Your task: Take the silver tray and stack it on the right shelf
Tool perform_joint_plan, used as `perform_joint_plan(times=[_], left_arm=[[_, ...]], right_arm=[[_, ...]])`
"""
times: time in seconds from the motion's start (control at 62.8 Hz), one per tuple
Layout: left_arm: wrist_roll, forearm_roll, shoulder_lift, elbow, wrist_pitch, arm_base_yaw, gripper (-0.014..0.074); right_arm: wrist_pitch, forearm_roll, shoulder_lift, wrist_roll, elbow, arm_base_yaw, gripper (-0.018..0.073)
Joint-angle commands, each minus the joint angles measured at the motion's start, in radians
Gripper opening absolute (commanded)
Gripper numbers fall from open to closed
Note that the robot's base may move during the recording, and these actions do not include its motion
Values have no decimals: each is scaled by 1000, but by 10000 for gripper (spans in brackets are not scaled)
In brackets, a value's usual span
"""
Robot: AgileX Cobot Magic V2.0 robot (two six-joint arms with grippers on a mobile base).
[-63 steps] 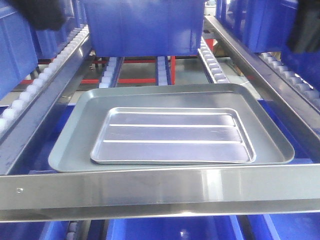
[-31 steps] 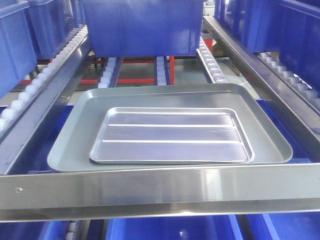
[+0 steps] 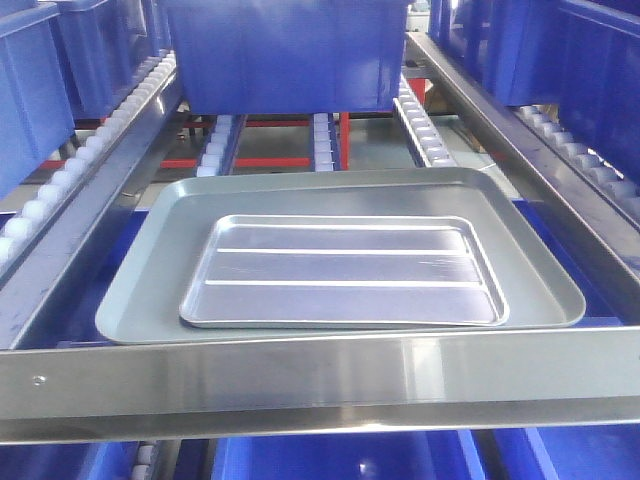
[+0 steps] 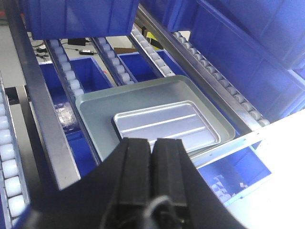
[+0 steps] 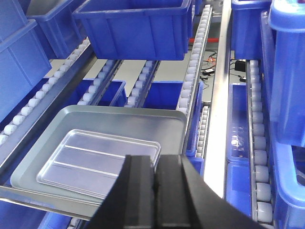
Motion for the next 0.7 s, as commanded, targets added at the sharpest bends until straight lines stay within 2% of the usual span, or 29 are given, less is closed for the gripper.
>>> perform_joint_plan(times=[0.0, 0.684], left_arm=[[4, -7, 13, -26, -71, -4, -100], [4, -24, 16, -24, -67, -4, -100]], right_arm=[[-88, -21, 14, -12, -28, -2, 57], [-88, -21, 14, -12, -28, -2, 57]])
